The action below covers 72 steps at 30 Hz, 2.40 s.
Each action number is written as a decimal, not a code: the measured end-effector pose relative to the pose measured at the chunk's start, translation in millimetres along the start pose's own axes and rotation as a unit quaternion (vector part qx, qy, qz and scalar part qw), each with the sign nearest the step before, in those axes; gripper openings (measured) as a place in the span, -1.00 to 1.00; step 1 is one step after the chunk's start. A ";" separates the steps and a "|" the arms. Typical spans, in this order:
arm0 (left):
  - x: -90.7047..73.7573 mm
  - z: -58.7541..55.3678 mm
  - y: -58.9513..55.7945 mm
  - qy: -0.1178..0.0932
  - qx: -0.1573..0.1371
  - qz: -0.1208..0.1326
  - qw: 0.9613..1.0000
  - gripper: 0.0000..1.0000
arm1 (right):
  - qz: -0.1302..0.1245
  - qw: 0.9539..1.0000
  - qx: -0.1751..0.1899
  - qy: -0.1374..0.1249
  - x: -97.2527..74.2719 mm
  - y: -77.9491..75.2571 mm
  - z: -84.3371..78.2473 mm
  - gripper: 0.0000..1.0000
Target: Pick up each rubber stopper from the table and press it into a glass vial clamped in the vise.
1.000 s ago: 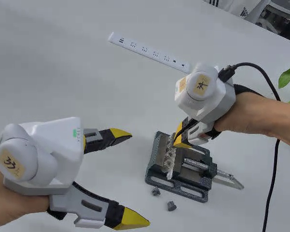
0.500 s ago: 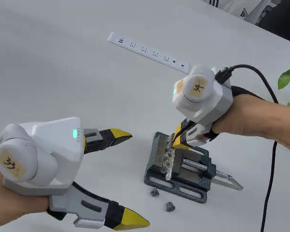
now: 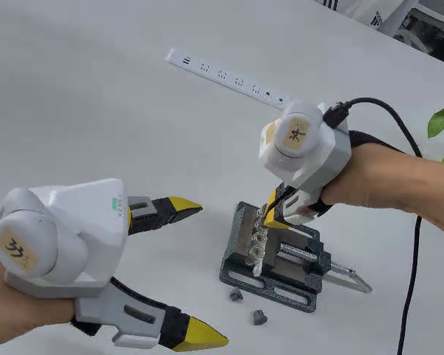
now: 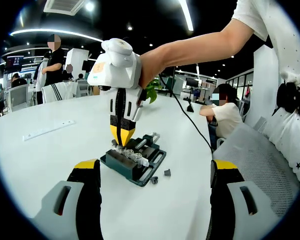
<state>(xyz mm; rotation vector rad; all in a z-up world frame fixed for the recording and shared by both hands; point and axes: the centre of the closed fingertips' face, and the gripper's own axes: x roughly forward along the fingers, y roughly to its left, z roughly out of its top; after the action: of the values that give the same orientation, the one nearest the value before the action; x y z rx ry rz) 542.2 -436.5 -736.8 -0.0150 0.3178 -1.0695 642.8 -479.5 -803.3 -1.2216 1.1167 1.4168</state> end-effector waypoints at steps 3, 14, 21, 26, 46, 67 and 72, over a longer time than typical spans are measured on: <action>0.1 0.2 0.3 -0.001 -0.001 0.000 1.000 0.80 | 0.003 1.000 0.003 -0.004 0.1 -0.7 -1.2 -1.00; 2.9 -1.6 -0.6 0.001 -0.001 -0.001 1.000 0.80 | 0.006 1.000 0.005 -0.006 2.3 -1.5 -0.9 -1.00; 4.8 3.2 -2.8 0.001 0.006 -0.004 1.000 0.80 | 0.010 1.000 0.000 0.008 3.0 -1.1 0.7 -1.00; 1.6 3.6 -7.9 0.009 0.013 -0.007 1.000 0.80 | -0.001 1.000 -0.001 0.005 -0.3 1.7 -0.3 -1.00; -4.1 1.1 -12.9 0.020 0.012 0.002 1.000 0.76 | -0.013 0.998 0.024 -0.048 -3.3 -2.5 -1.2 -1.00; -3.8 -0.5 -17.8 0.033 0.018 -0.002 0.999 0.71 | -0.044 0.989 0.072 -0.124 -32.5 -1.2 -8.3 -0.90; -2.9 -1.2 -20.4 0.039 0.022 -0.004 0.999 0.70 | -0.057 0.983 0.087 -0.151 -42.3 3.7 -11.7 -0.81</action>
<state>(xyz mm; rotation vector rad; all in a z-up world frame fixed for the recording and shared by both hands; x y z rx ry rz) 523.1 -443.8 -733.9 0.0650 0.3641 -1.0869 644.2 -495.0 -762.2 -0.8986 0.9232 1.3348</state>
